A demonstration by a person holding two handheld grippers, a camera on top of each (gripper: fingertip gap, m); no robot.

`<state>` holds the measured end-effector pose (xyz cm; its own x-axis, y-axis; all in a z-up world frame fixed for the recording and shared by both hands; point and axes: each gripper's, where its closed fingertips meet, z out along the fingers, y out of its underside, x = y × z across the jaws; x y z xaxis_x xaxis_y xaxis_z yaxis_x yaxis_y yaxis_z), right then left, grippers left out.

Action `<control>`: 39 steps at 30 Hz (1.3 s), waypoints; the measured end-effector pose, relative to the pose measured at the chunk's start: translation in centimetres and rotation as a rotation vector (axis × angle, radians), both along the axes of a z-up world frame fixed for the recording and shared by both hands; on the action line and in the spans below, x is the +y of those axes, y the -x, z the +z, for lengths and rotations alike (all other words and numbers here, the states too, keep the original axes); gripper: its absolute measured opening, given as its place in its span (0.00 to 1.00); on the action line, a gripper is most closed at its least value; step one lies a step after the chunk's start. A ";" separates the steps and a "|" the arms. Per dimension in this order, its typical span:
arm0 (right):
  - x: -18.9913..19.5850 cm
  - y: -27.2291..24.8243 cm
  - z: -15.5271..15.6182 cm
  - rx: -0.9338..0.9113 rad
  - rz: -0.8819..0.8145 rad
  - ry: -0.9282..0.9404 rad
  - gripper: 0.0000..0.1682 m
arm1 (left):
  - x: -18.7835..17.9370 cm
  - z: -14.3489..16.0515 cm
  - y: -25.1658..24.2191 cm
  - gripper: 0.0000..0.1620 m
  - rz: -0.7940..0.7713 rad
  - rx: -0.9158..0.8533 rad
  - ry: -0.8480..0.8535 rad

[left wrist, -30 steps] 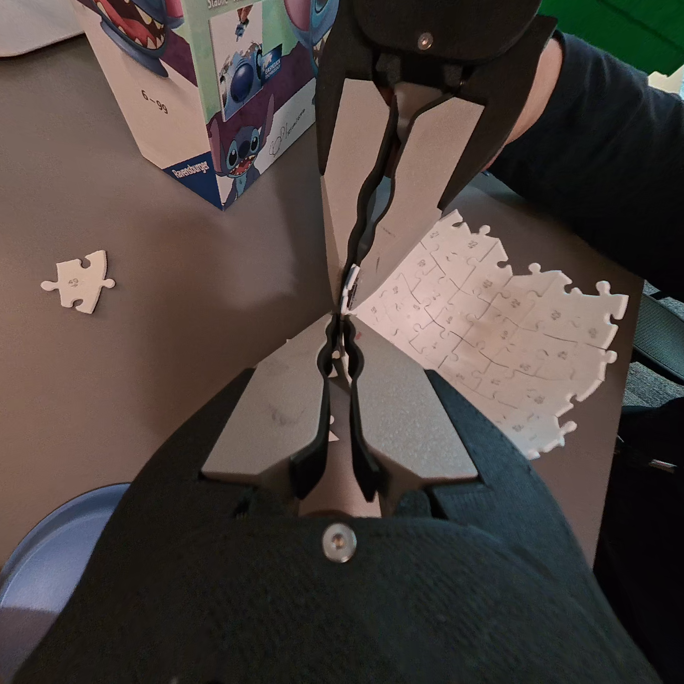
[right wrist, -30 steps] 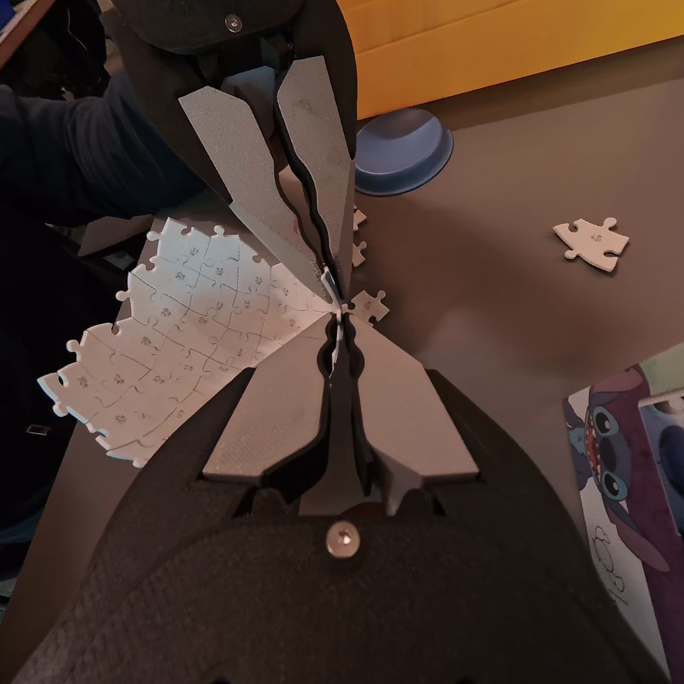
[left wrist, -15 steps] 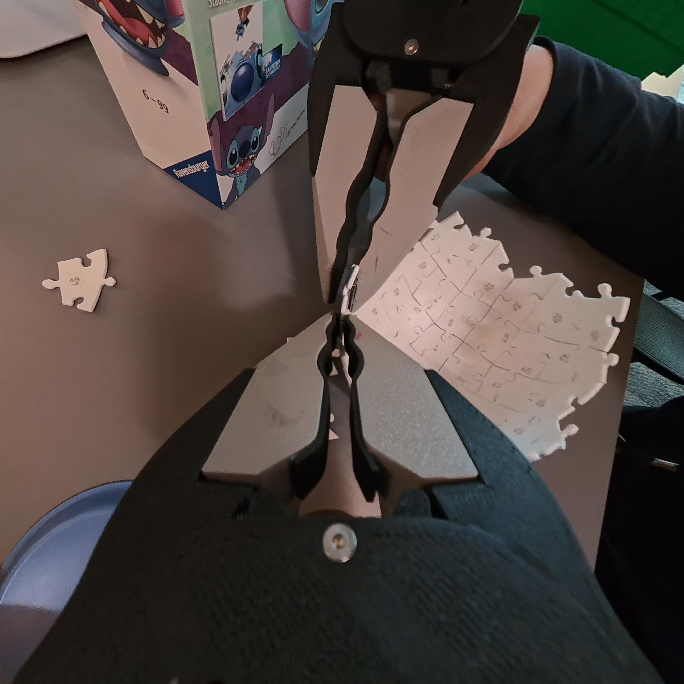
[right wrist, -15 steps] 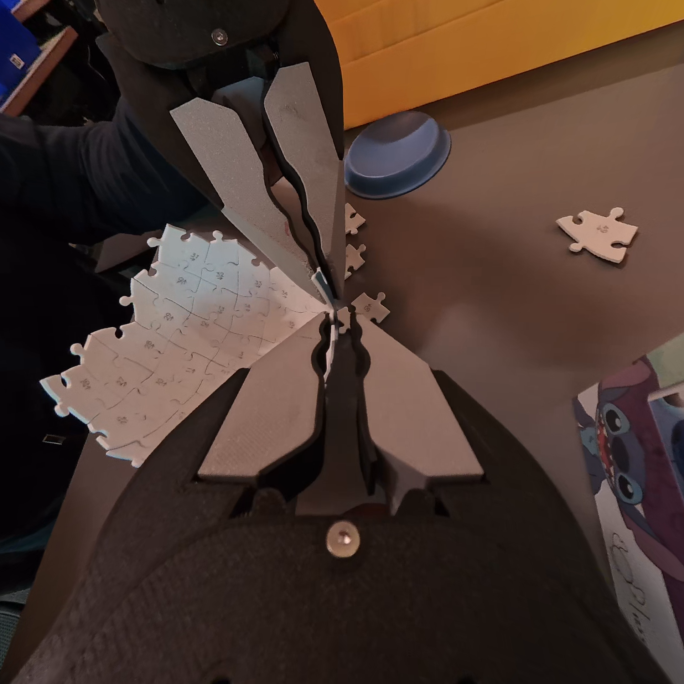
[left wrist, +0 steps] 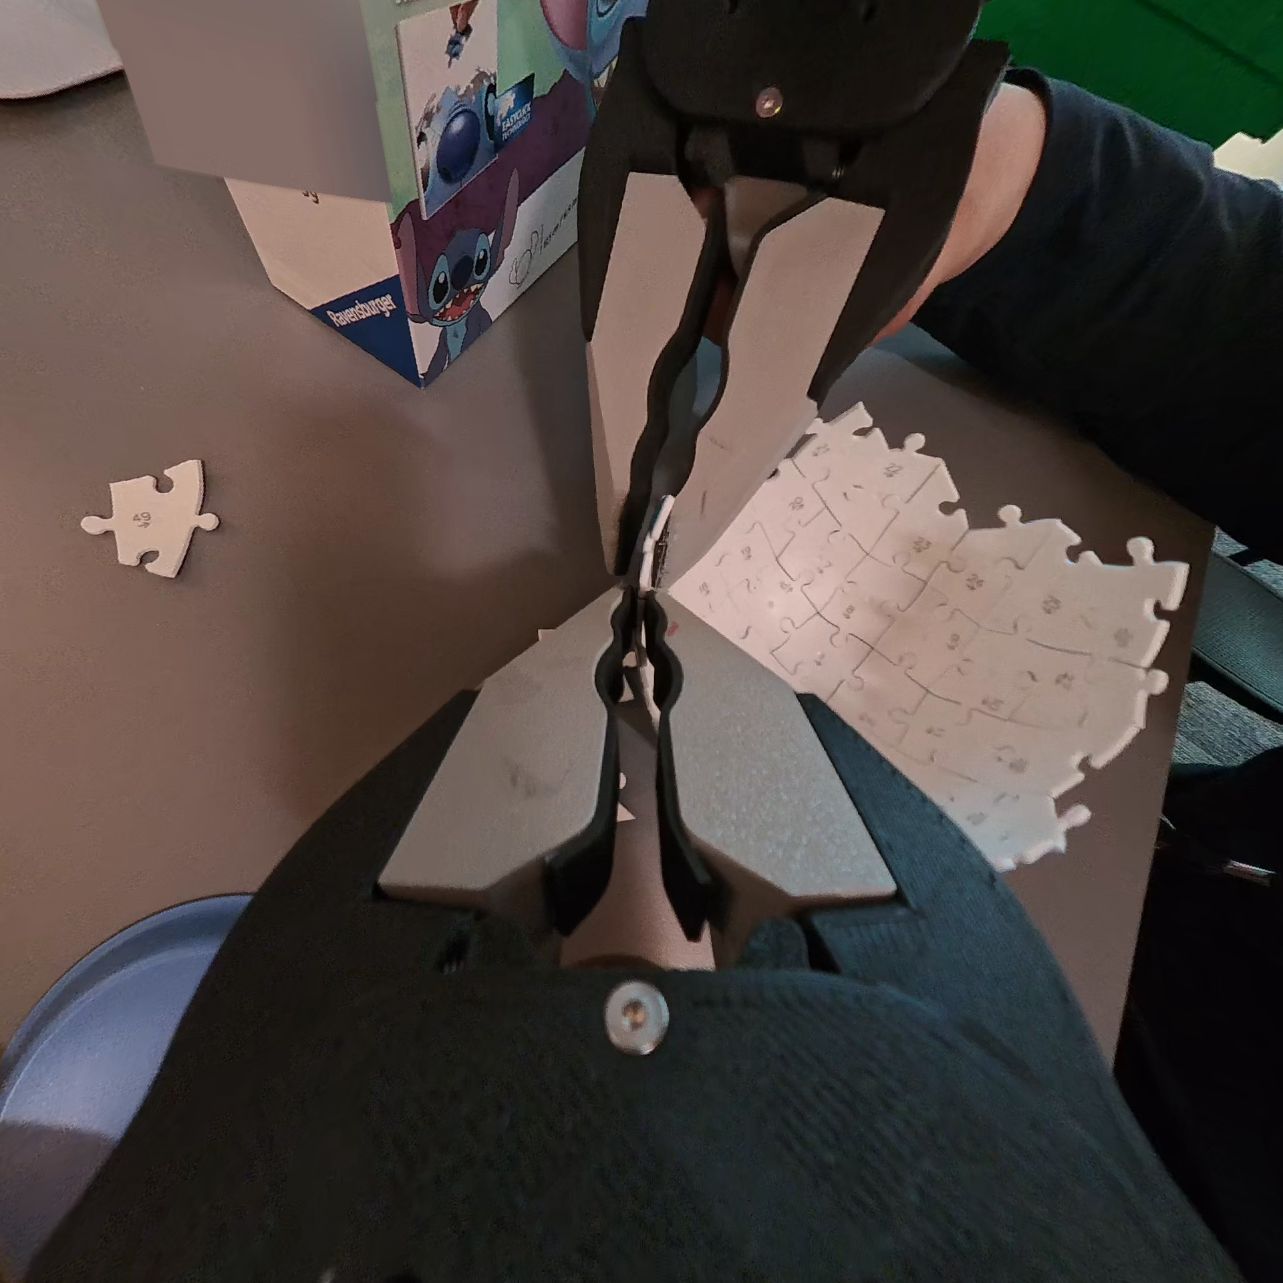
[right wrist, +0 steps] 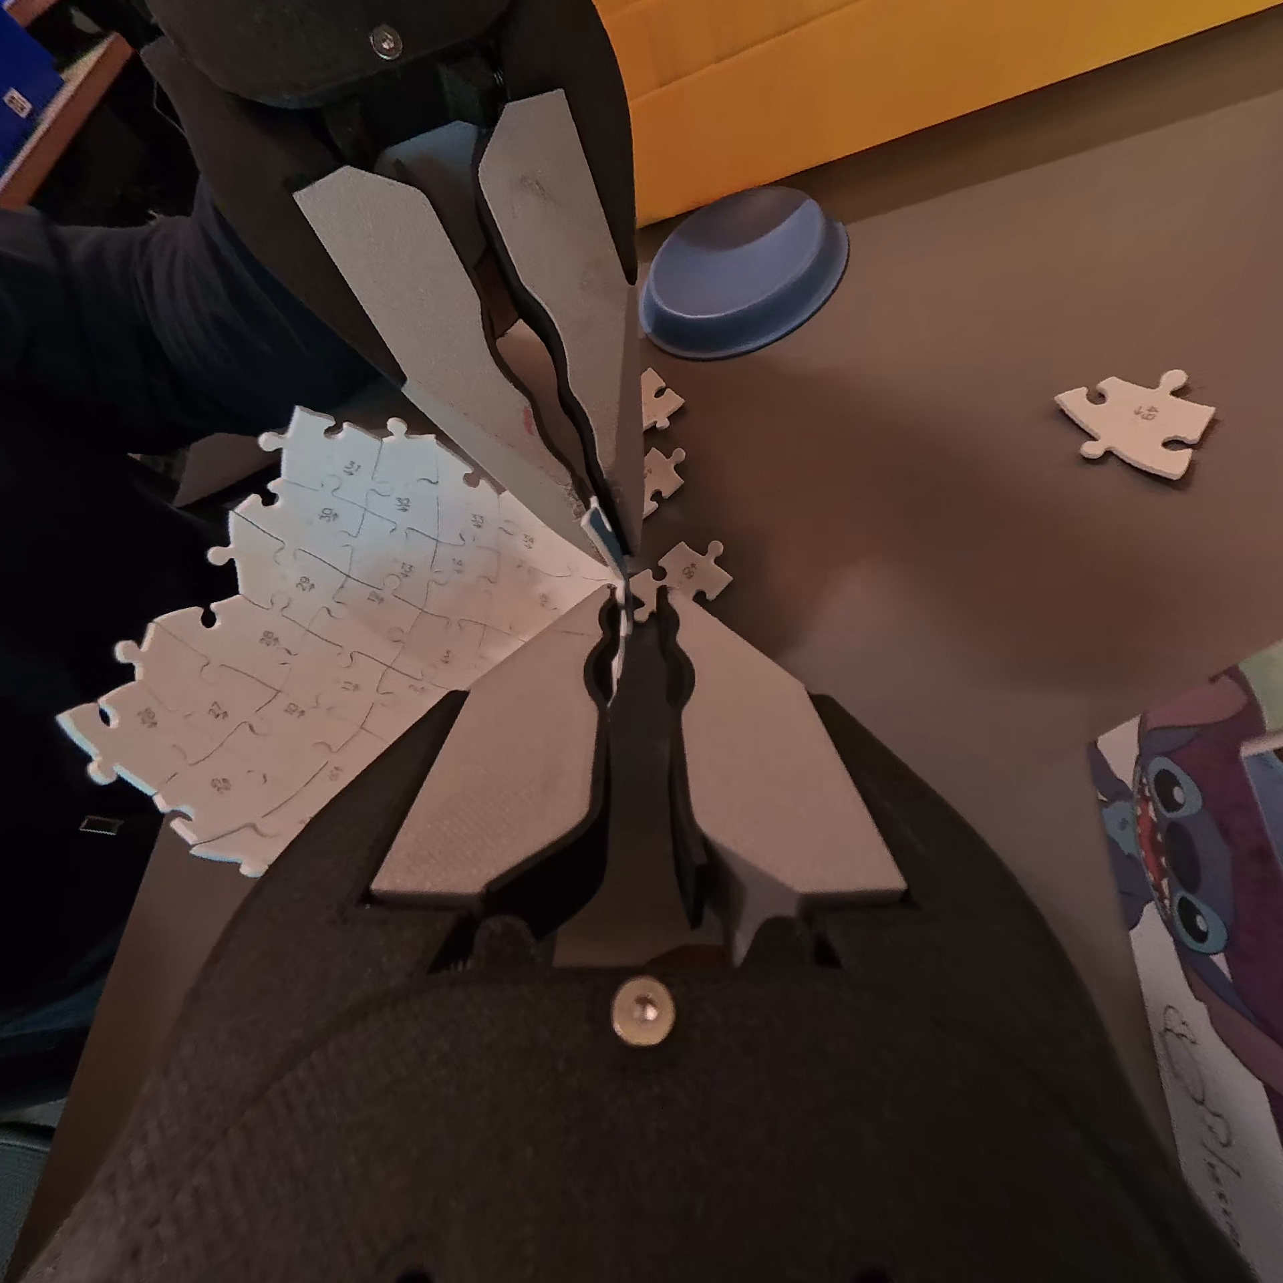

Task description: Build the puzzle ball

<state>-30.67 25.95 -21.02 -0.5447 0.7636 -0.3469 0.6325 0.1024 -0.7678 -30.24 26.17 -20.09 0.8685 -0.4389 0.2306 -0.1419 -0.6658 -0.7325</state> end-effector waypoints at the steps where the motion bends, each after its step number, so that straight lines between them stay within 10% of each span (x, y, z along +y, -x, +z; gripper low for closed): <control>1: 0.0 0.0 0.0 -0.002 -0.002 -0.004 0.04 | 0.0 0.0 0.0 0.00 0.002 0.000 0.001; 39: -0.4 0.0 0.3 0.010 0.027 -0.017 0.01 | -0.1 -0.1 0.0 0.00 0.002 -0.010 0.007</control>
<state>-30.66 25.59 -20.68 -0.5688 0.7543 -0.3278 0.6212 0.1328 -0.7723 -30.22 26.07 -20.15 0.8668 -0.4359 0.2421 -0.1337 -0.6710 -0.7293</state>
